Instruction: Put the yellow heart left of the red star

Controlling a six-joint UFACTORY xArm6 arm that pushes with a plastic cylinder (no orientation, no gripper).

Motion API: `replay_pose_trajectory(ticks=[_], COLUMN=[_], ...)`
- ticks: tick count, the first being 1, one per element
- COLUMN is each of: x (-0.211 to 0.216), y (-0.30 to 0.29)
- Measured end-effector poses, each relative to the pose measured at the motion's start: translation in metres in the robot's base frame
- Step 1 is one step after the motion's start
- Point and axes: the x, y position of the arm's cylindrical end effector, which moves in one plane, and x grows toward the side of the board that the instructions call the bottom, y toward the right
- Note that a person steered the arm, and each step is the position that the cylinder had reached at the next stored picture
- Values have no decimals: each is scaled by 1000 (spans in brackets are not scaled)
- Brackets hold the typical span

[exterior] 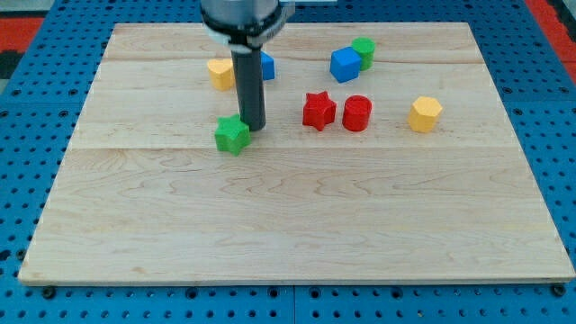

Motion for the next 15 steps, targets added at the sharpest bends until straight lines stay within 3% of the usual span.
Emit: replay_pose_trajectory(ticks=[1, 2, 3, 4, 5, 7, 8, 10, 12, 15], x=[22, 12, -64, -119, -130, -88, -125, -73, -115, -76], y=[-59, -74, -67, -100, -64, -7, 2, -18, 19, 1])
